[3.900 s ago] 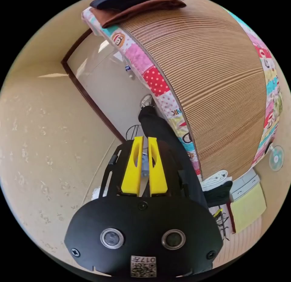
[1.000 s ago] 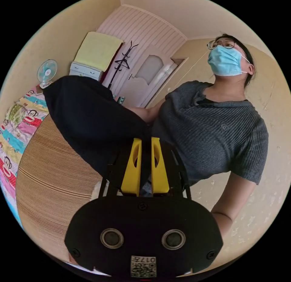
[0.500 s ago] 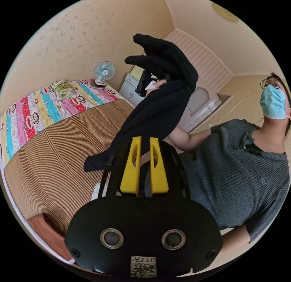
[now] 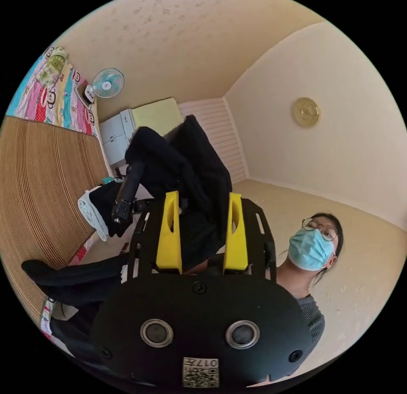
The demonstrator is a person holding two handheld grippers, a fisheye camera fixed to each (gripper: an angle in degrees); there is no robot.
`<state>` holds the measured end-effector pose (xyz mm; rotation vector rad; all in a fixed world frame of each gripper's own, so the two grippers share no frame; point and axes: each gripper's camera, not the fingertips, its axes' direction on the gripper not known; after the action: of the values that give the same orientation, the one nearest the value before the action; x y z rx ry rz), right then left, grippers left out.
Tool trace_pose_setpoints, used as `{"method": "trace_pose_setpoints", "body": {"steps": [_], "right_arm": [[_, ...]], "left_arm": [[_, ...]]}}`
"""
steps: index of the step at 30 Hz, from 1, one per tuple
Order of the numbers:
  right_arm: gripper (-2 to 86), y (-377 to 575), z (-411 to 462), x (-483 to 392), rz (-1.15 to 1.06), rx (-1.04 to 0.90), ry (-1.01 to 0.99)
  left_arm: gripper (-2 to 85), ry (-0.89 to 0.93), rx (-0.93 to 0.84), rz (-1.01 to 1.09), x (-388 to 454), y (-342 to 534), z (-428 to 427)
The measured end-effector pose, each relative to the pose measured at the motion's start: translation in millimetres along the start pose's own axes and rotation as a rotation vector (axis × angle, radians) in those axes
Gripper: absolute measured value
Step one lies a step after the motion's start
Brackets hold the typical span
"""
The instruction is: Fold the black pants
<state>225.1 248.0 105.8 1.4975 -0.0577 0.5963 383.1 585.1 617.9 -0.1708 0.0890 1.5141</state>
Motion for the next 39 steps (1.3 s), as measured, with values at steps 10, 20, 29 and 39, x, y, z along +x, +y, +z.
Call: {"method": "trace_pose_setpoints", "body": {"steps": [10,20,29,39], "right_arm": [[8.4,110,15,49,0.25,0.027,-0.049],[7.5,185,14,60,0.739,-0.166,0.732],[6.6,188,178,17,0.326,-0.703,2.147],[21.5,374,214,74,0.281,-1.014,2.166]], "left_arm": [[14.5,0.072,0.127,-0.25,-42,-24,-54],[6.4,0.535,0.285,0.106,-2,-2,-97],[6.0,-0.078,0.487,0.703,167,85,-119],[6.0,-0.353,0.437,0.798,186,112,-29]]}}
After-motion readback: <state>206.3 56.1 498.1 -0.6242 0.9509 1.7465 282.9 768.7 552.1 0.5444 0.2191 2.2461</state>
